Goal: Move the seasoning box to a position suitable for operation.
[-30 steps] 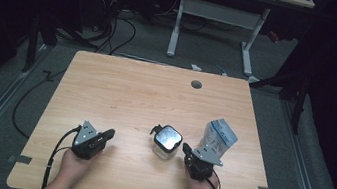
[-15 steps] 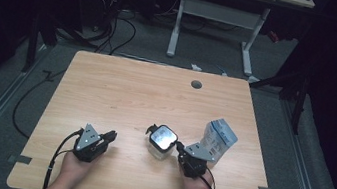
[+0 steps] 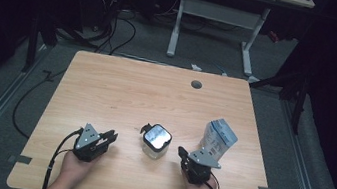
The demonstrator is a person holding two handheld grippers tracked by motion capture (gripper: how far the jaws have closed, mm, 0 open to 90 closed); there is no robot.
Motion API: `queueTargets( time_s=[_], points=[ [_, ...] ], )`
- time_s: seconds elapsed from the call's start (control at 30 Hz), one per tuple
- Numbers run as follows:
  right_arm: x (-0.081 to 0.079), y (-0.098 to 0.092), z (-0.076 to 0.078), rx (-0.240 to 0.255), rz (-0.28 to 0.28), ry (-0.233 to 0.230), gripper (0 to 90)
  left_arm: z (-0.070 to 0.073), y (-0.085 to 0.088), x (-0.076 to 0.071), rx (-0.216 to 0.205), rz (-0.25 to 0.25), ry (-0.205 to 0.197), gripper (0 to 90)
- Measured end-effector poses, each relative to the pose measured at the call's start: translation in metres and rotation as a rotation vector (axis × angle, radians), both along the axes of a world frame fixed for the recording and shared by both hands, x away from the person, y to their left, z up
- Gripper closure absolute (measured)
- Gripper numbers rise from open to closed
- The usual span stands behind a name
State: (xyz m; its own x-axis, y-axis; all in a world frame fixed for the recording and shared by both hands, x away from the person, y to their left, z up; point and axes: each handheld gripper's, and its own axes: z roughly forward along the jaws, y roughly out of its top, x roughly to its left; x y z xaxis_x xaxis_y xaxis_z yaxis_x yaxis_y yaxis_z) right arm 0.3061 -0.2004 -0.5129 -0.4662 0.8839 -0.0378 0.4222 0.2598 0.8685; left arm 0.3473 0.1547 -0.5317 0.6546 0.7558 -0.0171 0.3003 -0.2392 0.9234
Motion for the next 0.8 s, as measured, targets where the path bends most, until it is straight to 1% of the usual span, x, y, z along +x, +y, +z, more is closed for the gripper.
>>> queueTargets(
  time_s=[0.07,0.1,0.17,0.2,0.23,0.27,0.33,0.37,0.4,0.43,0.47,0.53,0.57,0.63,0.67,0.8],
  points=[
    [-0.006,-0.008,-0.003,-0.01,-0.025,0.002,88.3,0.0,0.0,0.0,-0.002,-0.002,-0.002,74.2],
    [-0.008,-0.011,-0.005,-0.008,-0.041,0.001,88.3,0.0,0.0,0.0,-0.002,-0.004,-0.003,73.4],
    [-0.014,-0.018,-0.007,0.014,-0.059,-0.004,88.3,0.0,0.0,0.001,-0.006,0.006,-0.001,72.0],
    [-0.017,-0.021,-0.008,0.032,-0.06,-0.021,88.0,0.0,0.0,0.002,-0.005,0.007,0.005,71.7],
    [-0.02,-0.024,-0.006,0.029,-0.048,-0.033,88.0,0.001,0.0,0.003,-0.005,0.014,0.012,72.4],
    [-0.02,-0.024,-0.006,0.029,-0.048,-0.033,88.0,0.001,0.0,0.004,-0.007,0.016,0.02,72.4],
    [-0.022,-0.027,-0.006,0.033,-0.047,-0.042,89.3,0.003,-0.002,0.004,0.01,0.019,0.011,80.3],
    [-0.022,-0.029,-0.007,0.039,-0.042,-0.045,89.8,0.004,-0.004,0.004,0.014,0.023,0.012,82.3],
    [-0.021,-0.028,-0.009,0.031,-0.023,-0.042,89.9,0.01,-0.006,0.006,-0.036,0.023,0.053,84.1],
    [-0.021,-0.028,-0.009,0.031,-0.023,-0.042,89.9,0.01,-0.006,0.006,-0.036,0.023,0.053,86.0],
    [-0.021,-0.028,-0.01,0.026,-0.013,-0.042,89.9,0.014,-0.009,0.008,-0.047,0.023,0.061,86.0],
    [-0.021,-0.026,-0.01,0.015,0.0,-0.049,89.9,0.021,-0.015,0.011,-0.047,0.012,0.064,89.4],
    [-0.021,-0.025,-0.011,0.013,0.004,-0.056,89.9,0.025,-0.019,0.013,-0.049,0.005,0.066,89.8],
    [-0.022,-0.025,-0.011,0.022,0.005,-0.054,89.8,0.031,-0.027,0.015,-0.053,-0.008,0.065,90.0],
    [-0.022,-0.026,-0.011,0.017,0.008,-0.063,89.8,0.033,-0.03,0.016,-0.052,-0.01,0.062,90.0],
    [-0.024,-0.025,-0.012,0.015,0.023,-0.068,89.6,0.042,-0.043,0.019,-0.066,-0.025,0.061,90.0]
  ],
)
